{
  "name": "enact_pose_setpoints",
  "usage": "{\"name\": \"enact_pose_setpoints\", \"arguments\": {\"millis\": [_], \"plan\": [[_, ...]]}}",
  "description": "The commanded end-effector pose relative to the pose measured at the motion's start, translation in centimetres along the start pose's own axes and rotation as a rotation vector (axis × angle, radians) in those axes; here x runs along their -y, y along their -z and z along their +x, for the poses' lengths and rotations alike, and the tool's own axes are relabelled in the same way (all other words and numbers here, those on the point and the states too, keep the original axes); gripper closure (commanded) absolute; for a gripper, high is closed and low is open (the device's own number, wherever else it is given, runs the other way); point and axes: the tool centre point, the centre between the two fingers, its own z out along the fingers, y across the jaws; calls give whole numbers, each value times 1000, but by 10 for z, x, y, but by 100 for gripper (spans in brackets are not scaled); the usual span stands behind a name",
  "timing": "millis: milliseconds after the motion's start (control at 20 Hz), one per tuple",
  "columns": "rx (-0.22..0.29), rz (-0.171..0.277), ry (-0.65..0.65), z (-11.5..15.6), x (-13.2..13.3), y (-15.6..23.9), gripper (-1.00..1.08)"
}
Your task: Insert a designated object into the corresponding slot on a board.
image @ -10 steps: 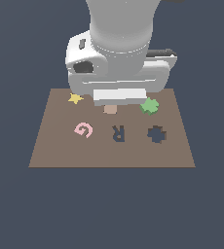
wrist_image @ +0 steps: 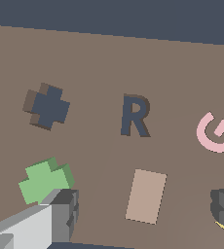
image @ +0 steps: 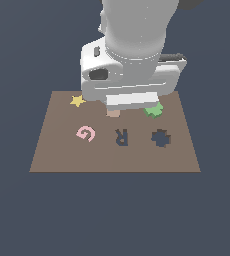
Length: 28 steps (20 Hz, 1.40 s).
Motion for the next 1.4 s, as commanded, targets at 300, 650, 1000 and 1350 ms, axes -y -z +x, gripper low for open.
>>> {"name": "enact_pose_setpoints", "arguments": {"millis": [300, 650, 1000, 1350], "plan": [[-21, -5, 167, -13, 56, -40, -92], [-37, -10, 293, -28, 96, -71, -92], [-43, -13, 339, -35, 109, -84, -92], [-42, -14, 333, -34, 108, -83, -92]]}}
